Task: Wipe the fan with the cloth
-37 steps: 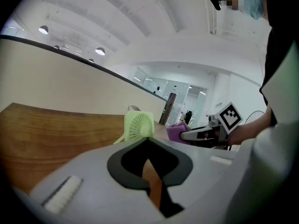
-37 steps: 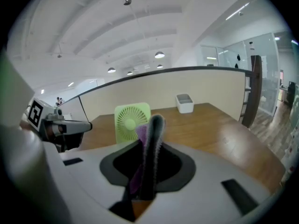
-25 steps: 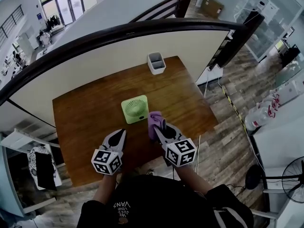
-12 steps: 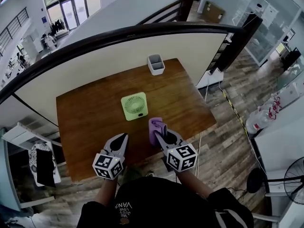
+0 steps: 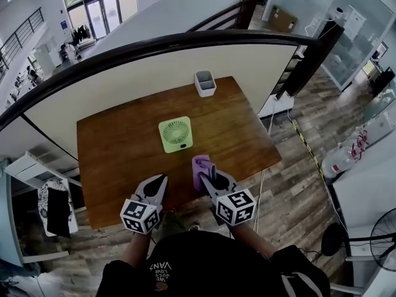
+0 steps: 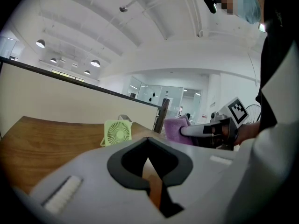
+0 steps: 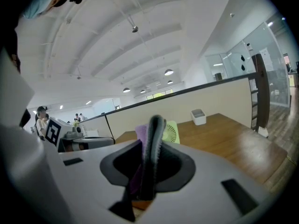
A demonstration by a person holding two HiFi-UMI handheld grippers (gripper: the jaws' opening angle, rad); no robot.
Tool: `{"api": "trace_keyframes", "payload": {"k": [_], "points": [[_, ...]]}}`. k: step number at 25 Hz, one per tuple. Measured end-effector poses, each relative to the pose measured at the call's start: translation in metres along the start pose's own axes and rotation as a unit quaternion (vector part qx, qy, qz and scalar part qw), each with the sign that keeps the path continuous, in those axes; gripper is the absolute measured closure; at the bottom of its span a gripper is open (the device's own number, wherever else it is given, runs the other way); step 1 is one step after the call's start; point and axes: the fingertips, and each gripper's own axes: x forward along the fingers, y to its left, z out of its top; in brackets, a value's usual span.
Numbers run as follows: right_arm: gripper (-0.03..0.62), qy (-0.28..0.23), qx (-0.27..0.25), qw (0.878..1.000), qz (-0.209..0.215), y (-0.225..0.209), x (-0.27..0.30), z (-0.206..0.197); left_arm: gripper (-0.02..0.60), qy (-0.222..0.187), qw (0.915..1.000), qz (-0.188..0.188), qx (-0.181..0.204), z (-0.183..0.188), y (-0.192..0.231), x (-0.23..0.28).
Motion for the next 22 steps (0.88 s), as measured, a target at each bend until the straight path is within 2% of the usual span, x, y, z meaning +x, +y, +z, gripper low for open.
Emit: {"api": "trace_keyframes", "payload": {"k": [22], "points": [[0.510,0.002,-0.001,1.000,0.015,0.009,-0.014,-0.014,0.571,0.009,0.9999,0.006,-0.001,-0.020,-0.023,-0.009]]}}
